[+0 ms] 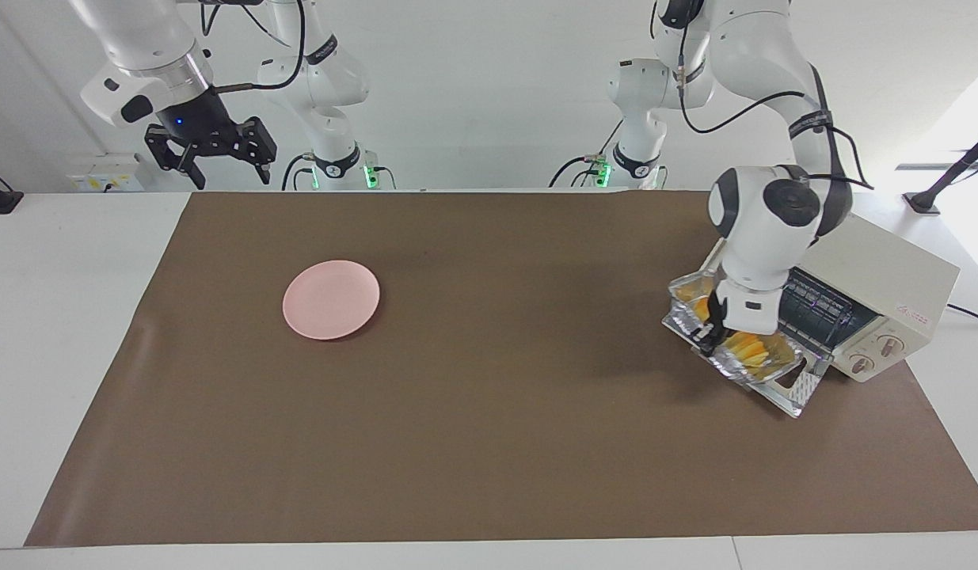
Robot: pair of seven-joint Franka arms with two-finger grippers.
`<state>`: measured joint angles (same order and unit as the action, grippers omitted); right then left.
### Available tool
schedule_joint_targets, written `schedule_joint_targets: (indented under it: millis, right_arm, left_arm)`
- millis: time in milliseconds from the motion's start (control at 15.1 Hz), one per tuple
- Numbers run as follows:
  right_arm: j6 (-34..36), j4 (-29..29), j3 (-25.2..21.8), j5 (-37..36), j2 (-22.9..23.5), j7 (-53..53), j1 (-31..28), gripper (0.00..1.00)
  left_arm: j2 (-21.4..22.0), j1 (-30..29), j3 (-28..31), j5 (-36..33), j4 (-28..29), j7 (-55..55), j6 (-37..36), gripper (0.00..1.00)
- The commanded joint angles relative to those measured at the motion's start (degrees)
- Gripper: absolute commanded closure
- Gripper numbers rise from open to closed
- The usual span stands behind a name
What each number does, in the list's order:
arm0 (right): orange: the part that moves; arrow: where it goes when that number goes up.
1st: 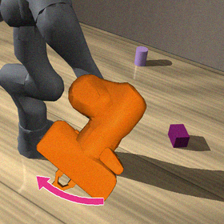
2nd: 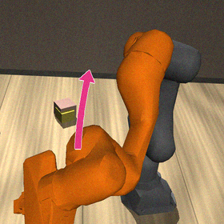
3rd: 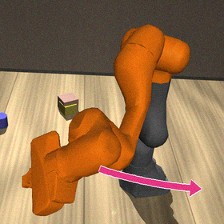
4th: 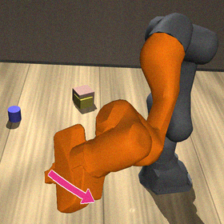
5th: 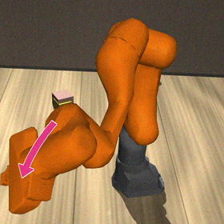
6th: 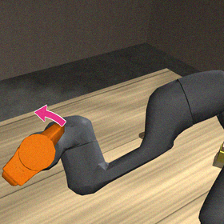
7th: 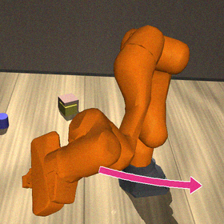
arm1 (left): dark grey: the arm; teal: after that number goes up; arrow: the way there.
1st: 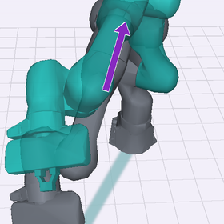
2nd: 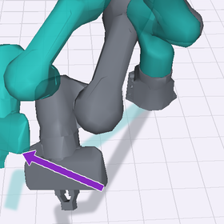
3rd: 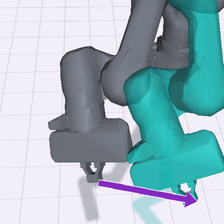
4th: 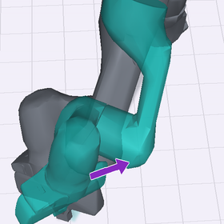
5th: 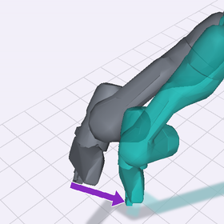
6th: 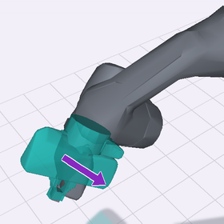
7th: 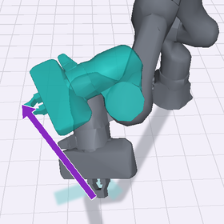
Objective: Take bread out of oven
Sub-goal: 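Pull the foil tray out of the oven with the left gripper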
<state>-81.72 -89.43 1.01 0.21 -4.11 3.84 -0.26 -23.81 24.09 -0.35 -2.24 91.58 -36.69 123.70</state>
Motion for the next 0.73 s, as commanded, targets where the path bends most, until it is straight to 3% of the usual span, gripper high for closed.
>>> schedule_joint_targets:
  millis: [0, 332, 664]
  right_arm:
    - [0.33, -1.53, -0.04, 0.76, -1.25, 0.73, -0.09, 0.0]
    - [-0.63, -3.73, 0.04, 0.76, -2.21, 0.73, 0.0, 0.0]
    - [-7.04, -8.38, 0.57, 0.76, -3.53, 0.29, 1.22, 0.0]
  left_arm:
    - [-5.8, 5.33, 1.05, 0.92, -4.22, 3.36, -1.09, 1.0]
    - [-7.04, 11.66, 1.05, 1.8, -3.34, 4.7, -2.07, 1.0]
    - [-7.13, 12.38, 0.96, 1.98, -0.53, 4.43, 1.36, 1.0]
